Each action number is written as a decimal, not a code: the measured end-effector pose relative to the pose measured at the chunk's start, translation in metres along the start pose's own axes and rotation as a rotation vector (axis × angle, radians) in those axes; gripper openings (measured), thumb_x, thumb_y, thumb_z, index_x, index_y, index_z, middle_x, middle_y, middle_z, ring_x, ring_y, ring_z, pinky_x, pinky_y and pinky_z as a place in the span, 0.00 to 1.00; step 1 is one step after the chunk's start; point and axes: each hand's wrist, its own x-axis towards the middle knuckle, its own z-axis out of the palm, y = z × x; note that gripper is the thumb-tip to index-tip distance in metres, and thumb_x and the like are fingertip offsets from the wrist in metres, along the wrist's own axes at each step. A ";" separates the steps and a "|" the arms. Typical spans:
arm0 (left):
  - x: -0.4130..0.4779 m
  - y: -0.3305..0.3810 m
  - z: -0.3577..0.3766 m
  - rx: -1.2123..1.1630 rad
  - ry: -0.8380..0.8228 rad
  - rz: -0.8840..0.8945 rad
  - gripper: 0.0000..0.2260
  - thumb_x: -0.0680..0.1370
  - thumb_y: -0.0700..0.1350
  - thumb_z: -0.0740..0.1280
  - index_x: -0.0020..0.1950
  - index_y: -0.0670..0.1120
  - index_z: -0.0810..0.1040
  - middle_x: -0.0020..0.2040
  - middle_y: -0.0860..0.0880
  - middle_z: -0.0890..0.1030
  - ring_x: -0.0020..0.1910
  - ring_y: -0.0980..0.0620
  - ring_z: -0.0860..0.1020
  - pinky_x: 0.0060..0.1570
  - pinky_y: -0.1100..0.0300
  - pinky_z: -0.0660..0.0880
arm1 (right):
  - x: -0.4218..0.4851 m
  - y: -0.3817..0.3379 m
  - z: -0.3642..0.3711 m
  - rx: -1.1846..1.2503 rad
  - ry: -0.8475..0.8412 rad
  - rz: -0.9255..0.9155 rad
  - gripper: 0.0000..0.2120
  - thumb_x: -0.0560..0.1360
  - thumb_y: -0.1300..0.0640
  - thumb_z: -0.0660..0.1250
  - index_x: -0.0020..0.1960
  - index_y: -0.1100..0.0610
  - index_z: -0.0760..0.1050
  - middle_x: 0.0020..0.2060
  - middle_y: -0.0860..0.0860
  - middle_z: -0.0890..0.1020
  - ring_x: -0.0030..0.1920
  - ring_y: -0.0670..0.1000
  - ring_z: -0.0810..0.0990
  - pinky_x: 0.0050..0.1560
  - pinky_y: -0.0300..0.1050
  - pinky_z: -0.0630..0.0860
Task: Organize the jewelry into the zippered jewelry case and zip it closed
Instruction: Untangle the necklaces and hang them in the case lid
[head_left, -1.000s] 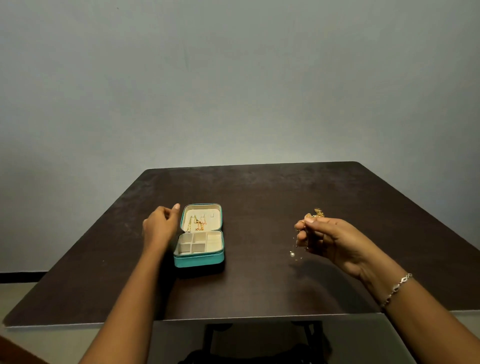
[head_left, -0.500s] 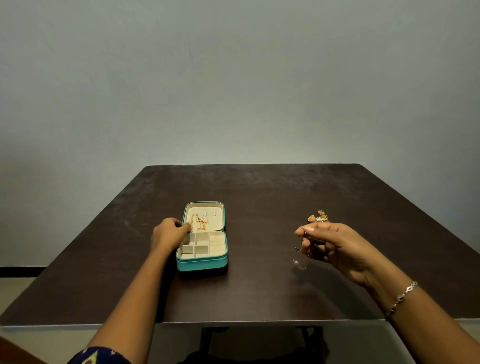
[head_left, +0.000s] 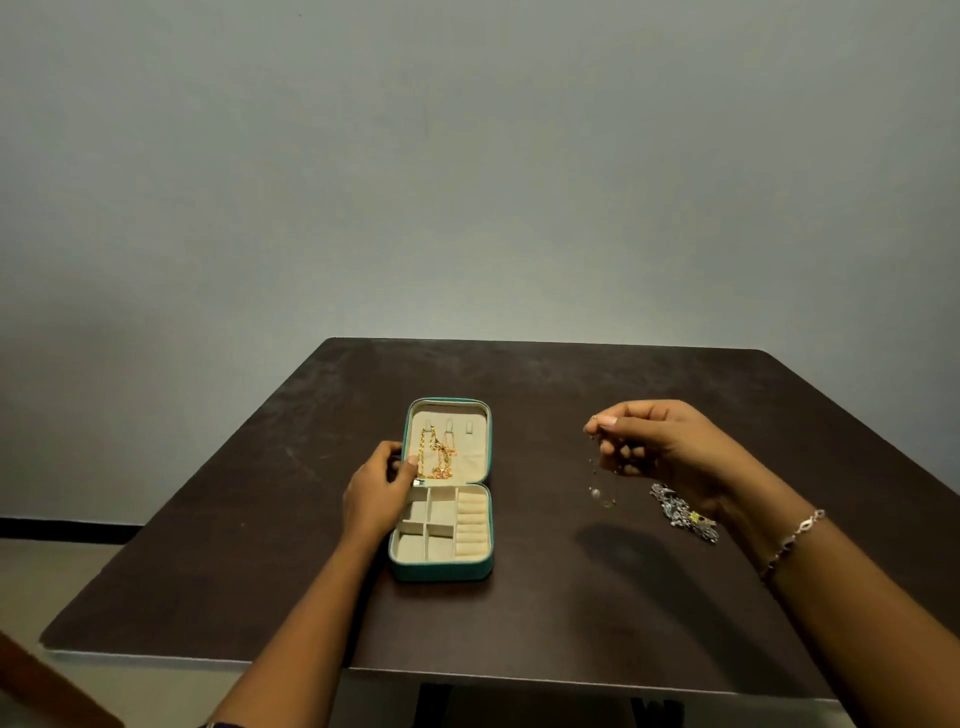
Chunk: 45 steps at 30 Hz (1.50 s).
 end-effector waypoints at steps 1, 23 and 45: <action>-0.001 0.000 0.000 -0.007 -0.001 0.007 0.09 0.78 0.48 0.62 0.57 0.48 0.74 0.49 0.51 0.81 0.45 0.52 0.77 0.44 0.55 0.72 | 0.006 -0.004 0.004 -0.016 -0.022 -0.003 0.07 0.75 0.63 0.63 0.42 0.62 0.79 0.27 0.52 0.77 0.28 0.47 0.75 0.29 0.34 0.72; 0.002 -0.001 -0.004 -0.052 -0.036 0.069 0.09 0.78 0.48 0.63 0.57 0.50 0.73 0.42 0.57 0.78 0.43 0.55 0.79 0.44 0.55 0.75 | 0.111 -0.012 0.080 -0.334 -0.361 0.017 0.09 0.77 0.61 0.61 0.44 0.61 0.79 0.33 0.52 0.79 0.31 0.45 0.73 0.34 0.36 0.71; 0.000 -0.005 -0.004 -0.057 -0.083 0.093 0.07 0.78 0.49 0.61 0.55 0.53 0.71 0.41 0.60 0.78 0.42 0.60 0.78 0.45 0.55 0.76 | 0.130 0.047 0.091 -1.370 0.098 -0.952 0.14 0.59 0.57 0.79 0.42 0.55 0.81 0.35 0.50 0.81 0.35 0.49 0.76 0.27 0.38 0.70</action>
